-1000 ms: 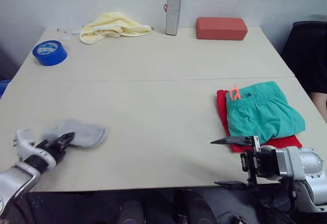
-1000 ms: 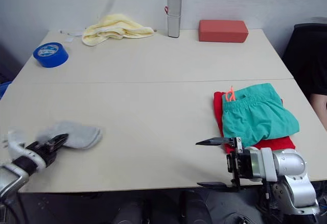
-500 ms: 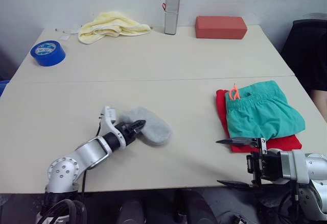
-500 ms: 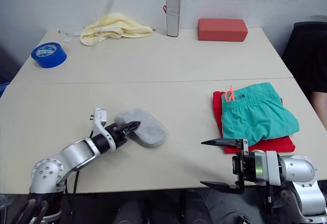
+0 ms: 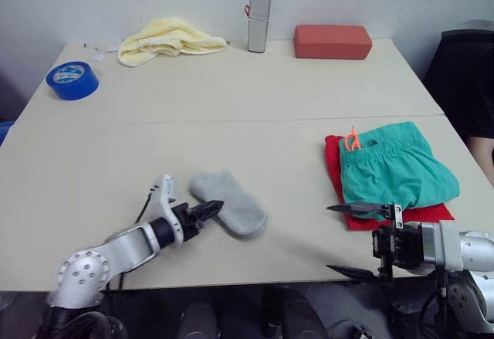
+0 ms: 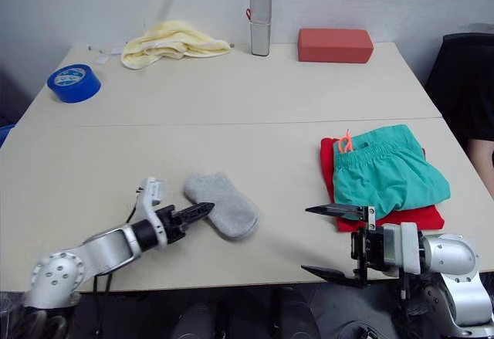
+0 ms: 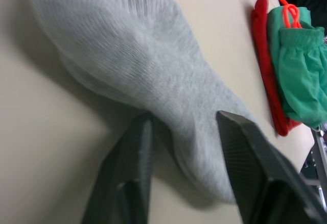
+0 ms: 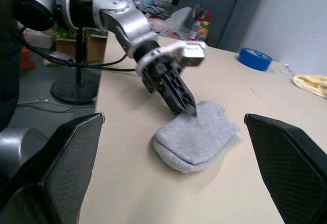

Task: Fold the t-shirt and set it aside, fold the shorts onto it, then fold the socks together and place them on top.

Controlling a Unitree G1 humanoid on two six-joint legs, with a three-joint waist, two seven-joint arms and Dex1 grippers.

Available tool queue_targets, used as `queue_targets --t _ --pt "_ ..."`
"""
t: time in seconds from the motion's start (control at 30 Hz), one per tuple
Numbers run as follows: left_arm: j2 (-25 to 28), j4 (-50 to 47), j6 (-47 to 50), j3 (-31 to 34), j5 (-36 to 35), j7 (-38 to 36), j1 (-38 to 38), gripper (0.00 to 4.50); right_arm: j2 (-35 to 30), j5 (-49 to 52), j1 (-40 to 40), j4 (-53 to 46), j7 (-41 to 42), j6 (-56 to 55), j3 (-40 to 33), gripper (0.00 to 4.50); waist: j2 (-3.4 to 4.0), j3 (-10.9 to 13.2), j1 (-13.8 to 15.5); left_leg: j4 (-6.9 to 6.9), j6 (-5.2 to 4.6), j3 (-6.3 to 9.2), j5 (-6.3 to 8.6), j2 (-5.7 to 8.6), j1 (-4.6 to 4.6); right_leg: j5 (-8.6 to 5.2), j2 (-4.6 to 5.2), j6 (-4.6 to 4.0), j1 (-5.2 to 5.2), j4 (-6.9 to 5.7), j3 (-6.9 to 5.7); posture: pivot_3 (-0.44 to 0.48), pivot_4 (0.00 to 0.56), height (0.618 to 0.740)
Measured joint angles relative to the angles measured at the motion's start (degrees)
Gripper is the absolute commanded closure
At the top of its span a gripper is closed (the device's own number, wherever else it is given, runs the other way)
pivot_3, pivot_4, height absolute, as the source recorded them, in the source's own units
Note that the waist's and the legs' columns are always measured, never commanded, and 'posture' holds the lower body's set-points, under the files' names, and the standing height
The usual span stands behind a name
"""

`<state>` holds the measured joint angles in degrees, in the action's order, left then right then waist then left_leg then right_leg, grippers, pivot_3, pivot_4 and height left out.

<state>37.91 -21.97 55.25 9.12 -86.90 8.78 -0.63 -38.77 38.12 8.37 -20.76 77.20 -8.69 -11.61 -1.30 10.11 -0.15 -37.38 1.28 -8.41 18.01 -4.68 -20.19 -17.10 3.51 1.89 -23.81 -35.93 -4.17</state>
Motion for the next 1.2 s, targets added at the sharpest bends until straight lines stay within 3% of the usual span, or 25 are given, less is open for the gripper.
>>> queue_targets --t 0.2,0.3,0.37,0.5,0.6,0.8,0.97,1.2 --pt "14.4 -0.7 -2.3 5.0 13.3 -27.6 5.8 1.67 -1.1 1.5 1.4 -2.8 -4.9 7.0 0.0 0.00 0.14 0.1 0.1 0.24 -0.03 -0.04 0.06 -0.04 -0.13 -0.15 0.18 -0.27 -0.27 0.04 0.02 0.000 0.150 0.740" --pt "20.5 2.4 -11.4 6.1 25.3 -43.2 7.8 1.67 -3.3 1.3 1.0 -6.3 -12.3 15.2 0.1 0.00 0.16 0.1 0.0 0.24 0.12 -0.09 0.13 -0.02 -0.51 -0.15 0.22 -0.29 -0.75 0.00 0.02 0.000 0.150 0.740" --pt "22.2 6.5 -17.4 7.1 31.3 -50.9 6.9 2.23 -3.5 1.6 0.5 -7.6 -14.2 18.0 0.4 0.00 0.19 0.1 0.1 0.28 0.11 -0.08 0.13 -0.05 -0.55 -0.15 0.20 -0.28 -0.81 0.00 -0.05 0.000 0.150 0.740" --pt "22.9 17.8 -28.3 3.8 43.0 -62.6 -1.9 3.47 -3.8 1.6 0.5 -11.5 -14.9 21.6 4.0 1.25 0.21 0.1 0.3 0.28 0.00 0.00 0.15 -0.06 -0.87 -0.02 0.10 -0.06 -1.02 0.02 -0.22 0.000 0.150 0.740" --pt "20.1 25.1 -33.1 -0.5 50.1 -65.7 -11.3 4.42 -4.5 -0.6 0.8 -12.6 -14.8 22.8 7.5 2.29 0.20 0.1 0.4 0.19 -0.11 -0.09 0.21 0.05 -1.04 0.03 0.06 0.05 -1.15 -0.01 -0.22 0.000 0.150 0.740" --pt "8.9 36.3 -40.1 -10.3 62.8 -66.1 -26.4 4.50 -5.3 -12.3 -4.6 -10.0 -14.7 23.0 19.1 4.44 0.03 0.1 0.2 -0.33 -0.04 -0.45 0.18 0.10 -1.18 0.17 -0.30 0.34 -1.24 -0.08 -0.43 0.000 0.150 0.740" --pt "0.2 44.6 -45.5 -14.7 70.3 -64.6 -34.0 4.50 -3.0 -19.4 -10.0 -6.4 -17.4 25.7 26.7 4.48 -0.18 0.2 0.0 -0.76 -0.11 -0.65 0.22 0.08 -1.23 0.24 -0.35 0.45 -1.36 -0.42 -0.23 0.000 0.150 0.740" --pt "-3.0 51.2 -48.5 -15.3 75.7 -64.1 -37.4 4.50 1.0 -23.0 -14.3 -3.8 -21.0 29.4 30.1 4.48 -0.29 0.3 0.1 -0.87 -0.08 -0.74 0.14 0.10 -1.21 0.23 -0.29 0.43 -1.55 -0.92 -0.10 0.000 0.150 0.740"
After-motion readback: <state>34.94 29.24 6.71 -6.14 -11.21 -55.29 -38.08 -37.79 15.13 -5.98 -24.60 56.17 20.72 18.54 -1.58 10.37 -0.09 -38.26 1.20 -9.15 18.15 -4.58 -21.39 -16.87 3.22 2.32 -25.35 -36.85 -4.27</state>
